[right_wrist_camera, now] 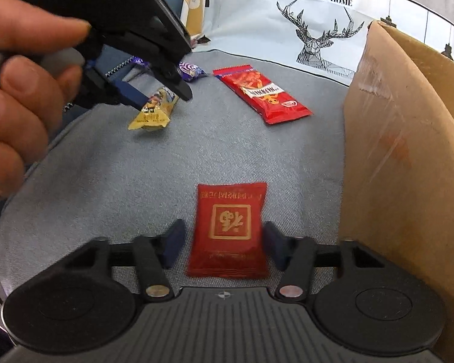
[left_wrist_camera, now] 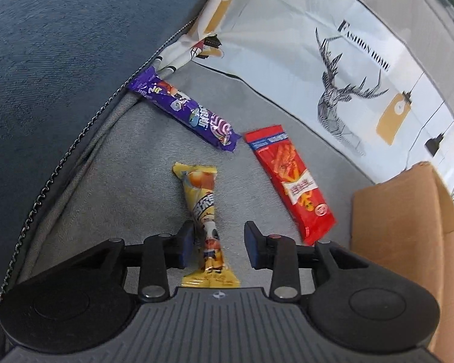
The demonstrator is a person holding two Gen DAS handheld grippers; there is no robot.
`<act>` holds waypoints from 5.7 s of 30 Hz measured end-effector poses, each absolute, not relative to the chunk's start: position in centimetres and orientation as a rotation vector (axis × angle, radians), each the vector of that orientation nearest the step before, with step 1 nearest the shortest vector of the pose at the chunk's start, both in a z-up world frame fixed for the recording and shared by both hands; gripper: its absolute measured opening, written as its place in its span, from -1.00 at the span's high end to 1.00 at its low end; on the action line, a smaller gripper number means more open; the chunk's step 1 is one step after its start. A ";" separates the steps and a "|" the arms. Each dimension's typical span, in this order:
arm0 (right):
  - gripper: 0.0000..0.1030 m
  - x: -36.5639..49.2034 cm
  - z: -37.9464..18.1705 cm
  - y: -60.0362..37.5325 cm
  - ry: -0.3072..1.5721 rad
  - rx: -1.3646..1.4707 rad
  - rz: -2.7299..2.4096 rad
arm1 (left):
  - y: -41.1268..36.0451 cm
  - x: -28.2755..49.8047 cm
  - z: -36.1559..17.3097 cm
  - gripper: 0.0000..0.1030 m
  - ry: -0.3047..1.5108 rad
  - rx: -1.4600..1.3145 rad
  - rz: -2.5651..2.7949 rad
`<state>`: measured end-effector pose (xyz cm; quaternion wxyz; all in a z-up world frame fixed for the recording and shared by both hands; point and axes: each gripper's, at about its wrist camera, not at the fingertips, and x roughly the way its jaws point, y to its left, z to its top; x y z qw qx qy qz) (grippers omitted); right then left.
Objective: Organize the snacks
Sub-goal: 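Grasp the yellow wrapped bar with the left gripper while the right gripper grasps the red square packet, then lift both held snacks and carry them over the cardboard box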
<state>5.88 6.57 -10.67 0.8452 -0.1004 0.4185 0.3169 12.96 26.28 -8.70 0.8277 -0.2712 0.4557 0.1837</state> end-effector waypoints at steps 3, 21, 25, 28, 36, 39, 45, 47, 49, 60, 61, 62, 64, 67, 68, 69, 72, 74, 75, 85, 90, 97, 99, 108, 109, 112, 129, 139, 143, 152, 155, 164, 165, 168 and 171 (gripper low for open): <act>0.12 5.8 -10.5 6.4 0.878 -0.199 0.682 | 26.4 12.8 -8.8 0.71 0.976 -0.557 0.392; 0.10 4.3 -9.5 6.5 0.843 -0.169 0.805 | 24.8 3.8 -6.1 0.86 1.026 -0.596 0.327; 0.05 4.3 -10.0 6.8 0.879 -0.181 0.808 | 25.1 3.9 -7.1 0.84 1.092 -0.585 0.346; 0.05 4.1 -10.1 6.8 0.880 -0.190 0.803 | 25.2 3.9 -7.5 0.76 1.104 -0.593 0.349; 0.01 4.4 -10.1 6.8 0.892 -0.180 0.795 | 24.8 4.9 -8.2 0.50 1.129 -0.559 0.354; 0.00 4.3 -10.2 7.0 0.890 -0.190 0.795 | 24.8 5.1 -8.4 0.50 1.135 -0.553 0.355; -0.01 4.4 -10.2 7.0 0.888 -0.197 0.795 | 24.6 5.6 -8.6 0.50 1.142 -0.542 0.350; -0.01 4.4 -10.2 7.0 0.886 -0.201 0.795 | 24.5 5.7 -8.6 0.50 1.143 -0.540 0.348; -0.01 4.3 -10.3 7.1 0.884 -0.206 0.795 | 24.5 5.7 -8.6 0.50 1.143 -0.540 0.347; -0.01 4.2 -10.2 7.1 0.877 -0.216 0.796 | 24.4 5.7 -8.8 0.50 1.147 -0.535 0.349; -0.01 4.2 -10.3 7.1 0.876 -0.217 0.797 | 24.4 5.7 -8.8 0.50 1.147 -0.534 0.349; 0.00 4.2 -10.3 7.1 0.875 -0.218 0.797 | 24.4 5.7 -8.8 0.50 1.147 -0.534 0.349; 0.00 4.2 -10.3 7.1 0.873 -0.221 0.796 | 24.3 5.7 -8.9 0.50 1.148 -0.531 0.348; 0.03 4.2 -10.2 7.0 0.869 -0.223 0.795 | 24.3 5.7 -8.9 0.50 1.149 -0.530 0.347; 0.04 4.2 -10.2 7.0 0.868 -0.223 0.794 | 24.3 5.7 -8.9 0.50 1.149 -0.529 0.347; 0.05 4.2 -10.3 7.0 0.867 -0.223 0.792 | 24.3 5.7 -8.9 0.50 1.149 -0.530 0.347; 0.09 4.2 -10.2 7.0 0.863 -0.220 0.790 | 24.2 5.7 -8.9 0.50 1.149 -0.527 0.346; 0.11 4.2 -10.2 6.9 0.861 -0.216 0.789 | 24.2 5.8 -8.9 0.50 1.150 -0.523 0.346; 0.11 4.2 -10.1 6.9 0.860 -0.214 0.789 | 24.2 5.8 -9.0 0.50 1.150 -0.522 0.346; 0.12 3.5 -8.2 5.8 0.762 -0.162 0.810 | 23.2 5.6 -7.3 0.85 1.060 -0.456 0.352; 0.12 2.3 -6.1 4.8 0.670 -0.153 0.832 | 22.4 5.1 -6.1 0.85 1.008 -0.418 0.362; 0.12 1.4 -3.2 3.1 0.561 -0.183 0.838 | 21.5 4.9 -5.0 0.85 0.950 -0.395 0.354; 0.12 1.3 -2.6 2.5 0.541 -0.192 0.837 | 21.3 5.1 -4.9 0.85 0.942 -0.391 0.352; 0.12 2.1 -0.2 -0.2 0.485 -0.161 0.806 | 20.5 5.8 -4.3 0.85 0.902 -0.392 0.325; 0.12 2.2 0.0 -0.4 0.481 -0.159 0.802 | 20.4 5.9 -4.2 0.85 0.897 -0.393 0.321; 0.12 2.3 0.6 -1.1 0.465 -0.149 0.797 | 20.1 6.2 -3.9 0.85 0.878 -0.389 0.311; 0.12 3.5 2.3 -4.8 0.424 -0.126 0.743 | 17.1 7.7 -2.3 0.85 0.777 -0.341 0.244; 0.12 4.4 2.3 -8.4 0.411 -0.126 0.653 | 14.4 7.9 -0.8 0.85 0.642 -0.319 0.171; 0.12 5.0 2.3 -10.4 0.407 -0.112 0.595 | 12.3 7.6 0.4 0.85 0.532 -0.296 0.117; 0.12 6.1 2.5 -15.3 0.360 -0.041 0.400 | 7.3 7.9 1.6 0.85 0.402 -0.255 -0.034; 0.12 6.4 2.5 -16.5 0.351 -0.022 0.344 | 5.9 8.1 1.7 0.85 0.383 -0.250 -0.077; 0.12 7.0 2.2 -17.9 0.349 -0.004 0.268 | 3.3 8.4 1.5 0.85 0.356 -0.229 -0.157; 0.12 7.1 2.1 -17.9 0.348 -0.004 0.265 | 3.2 8.4 1.5 0.85 0.354 -0.228 -0.164; 0.12 7.0 2.1 -17.9 0.344 -0.008 0.261 | 2.9 8.5 1.4 0.85 0.353 -0.220 -0.174; 0.12 7.1 2.1 -17.7 0.341 -0.012 0.262 | 2.7 8.6 1.3 0.85 0.353 -0.217 -0.183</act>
